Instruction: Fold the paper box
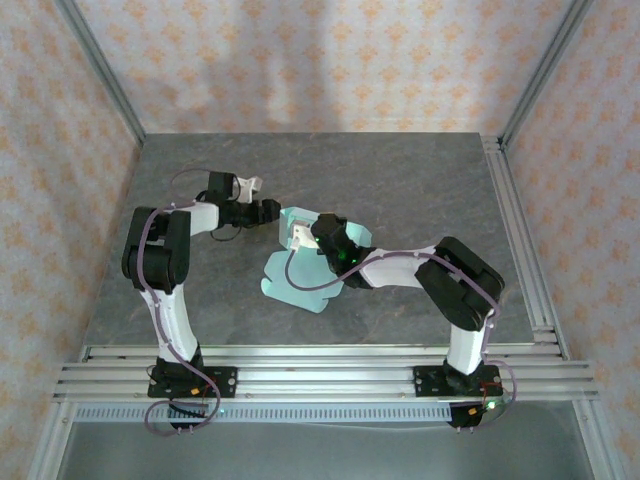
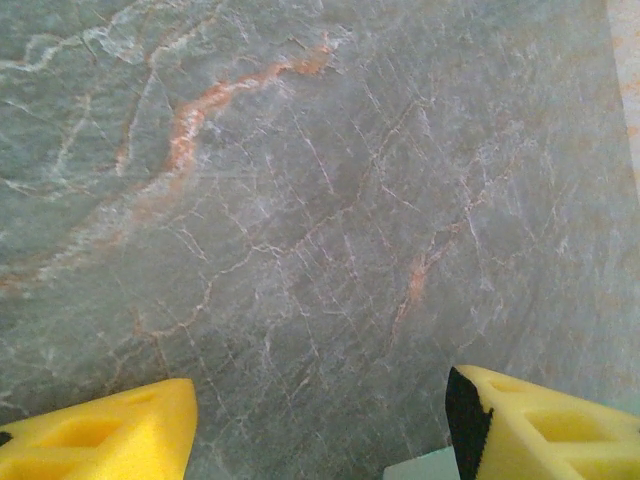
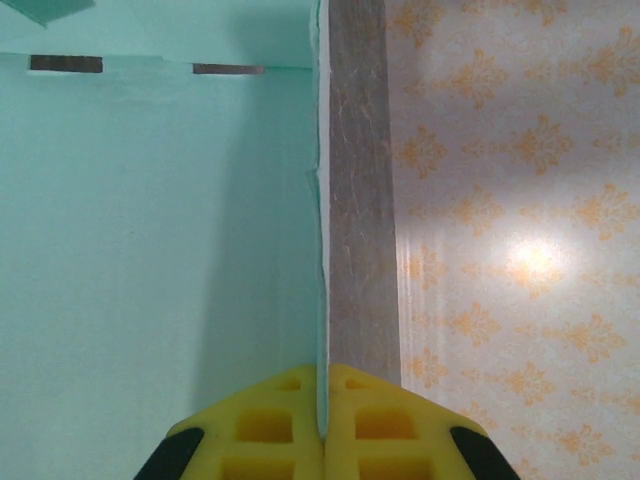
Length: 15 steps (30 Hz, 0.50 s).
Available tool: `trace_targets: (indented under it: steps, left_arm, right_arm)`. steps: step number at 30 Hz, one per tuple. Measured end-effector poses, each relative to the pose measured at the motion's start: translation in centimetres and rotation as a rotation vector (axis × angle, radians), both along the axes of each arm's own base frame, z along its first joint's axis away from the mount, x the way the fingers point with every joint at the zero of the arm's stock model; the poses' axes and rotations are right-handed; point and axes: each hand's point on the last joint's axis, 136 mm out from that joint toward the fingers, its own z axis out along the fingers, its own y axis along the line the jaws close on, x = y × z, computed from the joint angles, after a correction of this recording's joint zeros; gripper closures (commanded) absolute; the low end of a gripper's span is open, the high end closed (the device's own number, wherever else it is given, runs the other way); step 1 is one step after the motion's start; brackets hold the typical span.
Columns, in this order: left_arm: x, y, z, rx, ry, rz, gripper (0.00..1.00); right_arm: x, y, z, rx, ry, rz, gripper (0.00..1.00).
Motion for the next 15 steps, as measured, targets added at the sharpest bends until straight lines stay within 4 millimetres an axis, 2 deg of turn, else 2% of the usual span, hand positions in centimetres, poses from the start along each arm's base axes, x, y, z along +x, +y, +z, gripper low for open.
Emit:
trace_targets:
  steps: [15]
  left_arm:
    - [-4.2, -0.4, 1.1, -0.008, -0.042, 0.007, 0.28]
  right_arm:
    - [0.1, 0.1, 0.4, -0.029, -0.023, 0.013, 1.00]
